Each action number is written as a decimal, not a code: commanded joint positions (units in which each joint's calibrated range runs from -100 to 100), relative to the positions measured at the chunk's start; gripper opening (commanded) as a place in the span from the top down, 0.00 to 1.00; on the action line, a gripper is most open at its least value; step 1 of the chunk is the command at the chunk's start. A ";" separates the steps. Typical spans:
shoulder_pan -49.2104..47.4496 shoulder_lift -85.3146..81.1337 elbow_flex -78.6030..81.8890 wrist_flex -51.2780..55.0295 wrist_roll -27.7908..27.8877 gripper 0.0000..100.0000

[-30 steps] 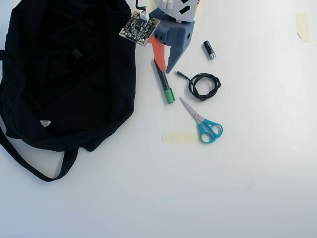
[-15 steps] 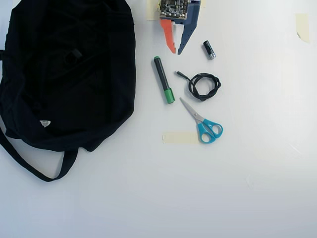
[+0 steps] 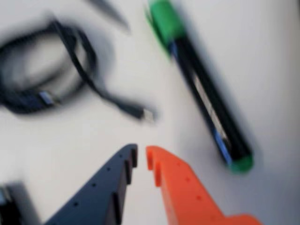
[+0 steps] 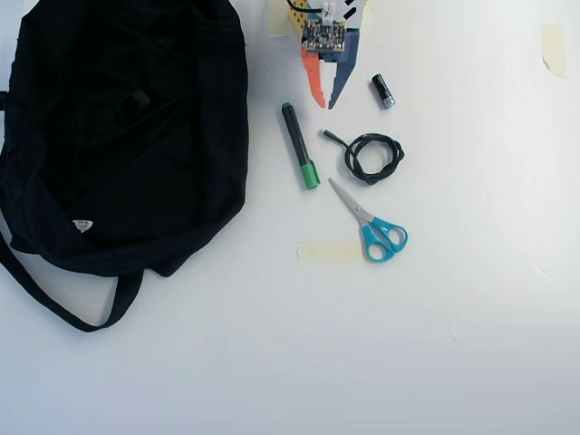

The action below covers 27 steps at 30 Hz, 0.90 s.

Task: Put the bike light into the black bag

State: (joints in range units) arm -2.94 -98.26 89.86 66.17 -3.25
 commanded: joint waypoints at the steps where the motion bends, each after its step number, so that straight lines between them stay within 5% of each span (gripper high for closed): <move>1: -0.20 -1.41 1.43 4.55 0.21 0.98; 27: 0.17 -1.25 9.42 6.87 0.21 0.98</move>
State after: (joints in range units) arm -2.65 -99.00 97.25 72.18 -3.05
